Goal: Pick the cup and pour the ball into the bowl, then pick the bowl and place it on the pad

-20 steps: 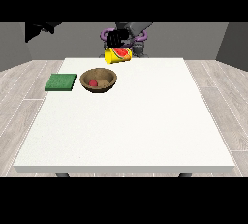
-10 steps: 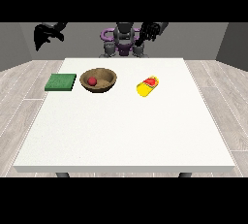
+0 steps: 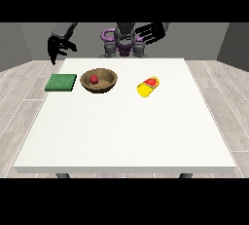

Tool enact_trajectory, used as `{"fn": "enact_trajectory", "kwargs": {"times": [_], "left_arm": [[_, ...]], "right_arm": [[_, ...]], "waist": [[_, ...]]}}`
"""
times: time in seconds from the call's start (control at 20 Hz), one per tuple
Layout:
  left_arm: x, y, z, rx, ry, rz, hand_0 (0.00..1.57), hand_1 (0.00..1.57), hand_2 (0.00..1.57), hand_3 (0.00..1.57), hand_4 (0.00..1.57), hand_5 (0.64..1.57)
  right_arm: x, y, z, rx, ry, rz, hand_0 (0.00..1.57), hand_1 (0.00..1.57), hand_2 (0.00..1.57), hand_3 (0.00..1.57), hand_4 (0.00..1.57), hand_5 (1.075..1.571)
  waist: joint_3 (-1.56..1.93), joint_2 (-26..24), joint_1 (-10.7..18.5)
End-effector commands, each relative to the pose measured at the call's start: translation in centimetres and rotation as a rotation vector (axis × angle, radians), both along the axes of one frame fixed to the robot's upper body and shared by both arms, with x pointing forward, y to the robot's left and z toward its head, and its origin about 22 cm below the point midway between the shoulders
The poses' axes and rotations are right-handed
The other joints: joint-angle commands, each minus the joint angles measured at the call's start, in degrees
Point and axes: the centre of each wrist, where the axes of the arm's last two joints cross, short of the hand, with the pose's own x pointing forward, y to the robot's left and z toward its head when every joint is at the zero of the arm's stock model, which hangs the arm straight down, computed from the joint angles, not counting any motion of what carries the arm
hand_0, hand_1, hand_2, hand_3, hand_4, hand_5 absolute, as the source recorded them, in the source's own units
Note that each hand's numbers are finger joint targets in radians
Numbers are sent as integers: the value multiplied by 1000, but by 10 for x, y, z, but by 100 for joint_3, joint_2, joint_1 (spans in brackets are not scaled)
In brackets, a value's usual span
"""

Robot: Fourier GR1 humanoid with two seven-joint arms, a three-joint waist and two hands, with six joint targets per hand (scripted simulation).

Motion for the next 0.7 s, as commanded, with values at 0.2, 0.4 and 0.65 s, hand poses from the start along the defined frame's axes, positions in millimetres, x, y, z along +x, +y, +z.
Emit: {"fn": "enact_trajectory", "kwargs": {"times": [0.2, 0.4, 0.65], "left_arm": [[15, 115, 44, -429, 134, -348, 0, 0, 0, 0, 374, 1537], [17, 199, 55, -469, 170, -337, 0, 0, 0, 0, 289, 1542], [7, 263, 66, -512, 182, -286, 0, 0, 0, 0, 261, 1548]], "right_arm": [[-20, 4, -49, 69, 60, -5, 0, 0, 338, 270, 572, 1571], [-17, 31, -55, 75, 81, 51, 0, 0, 0, 0, 0, 1569], [-14, 65, -67, 71, 88, 116, 0, 0, 0, 0, 0, 1569]], "waist": [[57, -49, 327], [74, -45, 28], [83, -56, -312]]}}
